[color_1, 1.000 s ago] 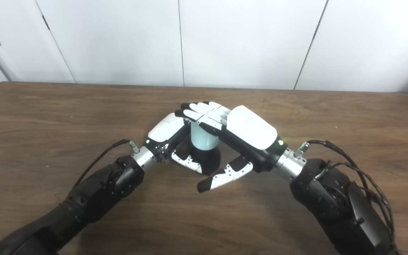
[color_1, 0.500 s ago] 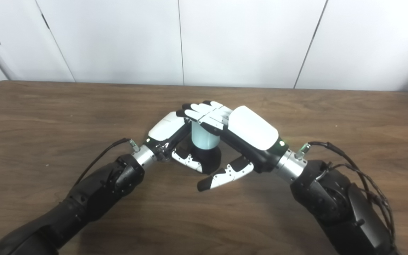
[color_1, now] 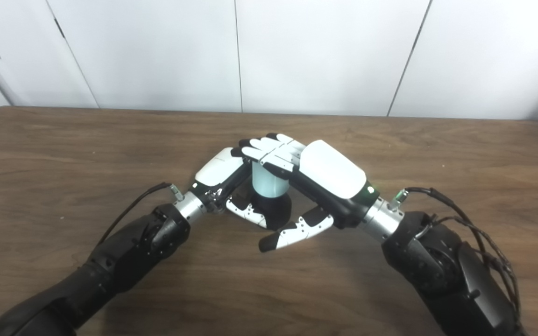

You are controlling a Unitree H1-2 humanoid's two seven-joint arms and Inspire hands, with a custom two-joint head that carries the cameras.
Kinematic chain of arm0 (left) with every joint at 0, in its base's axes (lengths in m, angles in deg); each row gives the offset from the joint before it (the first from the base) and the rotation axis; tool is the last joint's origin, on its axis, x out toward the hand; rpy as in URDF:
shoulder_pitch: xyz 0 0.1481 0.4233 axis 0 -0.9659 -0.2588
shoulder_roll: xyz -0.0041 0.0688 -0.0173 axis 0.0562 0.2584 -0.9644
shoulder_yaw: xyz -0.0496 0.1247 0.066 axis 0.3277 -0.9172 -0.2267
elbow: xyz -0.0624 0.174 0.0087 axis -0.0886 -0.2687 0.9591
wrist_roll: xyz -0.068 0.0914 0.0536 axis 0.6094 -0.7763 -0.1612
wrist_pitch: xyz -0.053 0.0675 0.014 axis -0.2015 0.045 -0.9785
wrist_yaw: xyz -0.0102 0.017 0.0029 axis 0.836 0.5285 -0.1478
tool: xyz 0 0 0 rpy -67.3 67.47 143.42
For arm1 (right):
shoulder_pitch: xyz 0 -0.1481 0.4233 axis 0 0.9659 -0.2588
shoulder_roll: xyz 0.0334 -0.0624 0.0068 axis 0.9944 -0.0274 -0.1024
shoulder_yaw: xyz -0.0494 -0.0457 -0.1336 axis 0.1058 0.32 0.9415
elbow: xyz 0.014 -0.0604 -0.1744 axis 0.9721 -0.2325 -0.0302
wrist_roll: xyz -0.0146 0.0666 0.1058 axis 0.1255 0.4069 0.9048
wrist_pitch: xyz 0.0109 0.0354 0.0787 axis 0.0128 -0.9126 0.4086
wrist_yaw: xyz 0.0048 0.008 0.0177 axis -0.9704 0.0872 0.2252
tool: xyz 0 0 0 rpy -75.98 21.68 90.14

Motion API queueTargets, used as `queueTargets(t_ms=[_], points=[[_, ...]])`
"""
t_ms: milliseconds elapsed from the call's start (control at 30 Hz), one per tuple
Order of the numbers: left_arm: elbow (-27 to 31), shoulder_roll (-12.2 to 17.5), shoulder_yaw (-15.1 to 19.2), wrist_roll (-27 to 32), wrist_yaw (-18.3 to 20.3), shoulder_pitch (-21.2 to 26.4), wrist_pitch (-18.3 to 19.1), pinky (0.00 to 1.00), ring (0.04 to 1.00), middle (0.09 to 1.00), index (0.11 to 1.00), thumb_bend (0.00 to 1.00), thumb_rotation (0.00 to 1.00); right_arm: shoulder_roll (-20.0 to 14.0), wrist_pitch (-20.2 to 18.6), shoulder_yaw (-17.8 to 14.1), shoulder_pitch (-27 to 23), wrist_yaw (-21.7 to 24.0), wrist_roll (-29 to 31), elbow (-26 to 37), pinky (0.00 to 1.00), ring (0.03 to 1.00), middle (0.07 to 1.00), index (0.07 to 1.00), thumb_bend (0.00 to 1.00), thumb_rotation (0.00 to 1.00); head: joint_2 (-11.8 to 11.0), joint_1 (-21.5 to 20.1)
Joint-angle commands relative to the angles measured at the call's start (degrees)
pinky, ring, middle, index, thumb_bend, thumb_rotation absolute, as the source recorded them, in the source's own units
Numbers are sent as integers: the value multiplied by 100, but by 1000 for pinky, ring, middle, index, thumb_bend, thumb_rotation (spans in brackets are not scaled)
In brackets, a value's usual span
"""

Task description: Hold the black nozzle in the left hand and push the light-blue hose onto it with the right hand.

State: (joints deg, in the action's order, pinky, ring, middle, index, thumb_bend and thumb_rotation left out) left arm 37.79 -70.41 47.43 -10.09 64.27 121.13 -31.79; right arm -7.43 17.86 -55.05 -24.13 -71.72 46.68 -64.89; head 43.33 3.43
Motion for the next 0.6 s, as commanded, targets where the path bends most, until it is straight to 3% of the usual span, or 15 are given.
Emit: queueTargets(t_ms=[0,67,200,433,567], points=[[-426,113,-455,-457,1276,-644,534,535,600,505,470,523,0,-297,235,507,215,777,-373,-269,794,889,909,861,676,836,7,4],[-434,113,-460,-480,1251,-642,507,532,592,504,470,523,0,-335,446,560,148,704,-513,-342,789,881,895,834,676,798,7,11],[-463,108,-455,-492,1213,-648,482,517,584,508,468,523,0,-348,484,586,105,682,-600,-400,797,879,890,827,688,789,17,14],[-477,127,-454,-483,1228,-655,468,513,584,503,471,523,0,-300,366,524,139,660,-568,-395,803,887,896,839,695,805,-3,5],[-466,131,-451,-476,1257,-655,495,525,593,501,473,523,0,-177,105,362,216,567,-500,-329,825,904,913,872,682,819,-21,-4]])
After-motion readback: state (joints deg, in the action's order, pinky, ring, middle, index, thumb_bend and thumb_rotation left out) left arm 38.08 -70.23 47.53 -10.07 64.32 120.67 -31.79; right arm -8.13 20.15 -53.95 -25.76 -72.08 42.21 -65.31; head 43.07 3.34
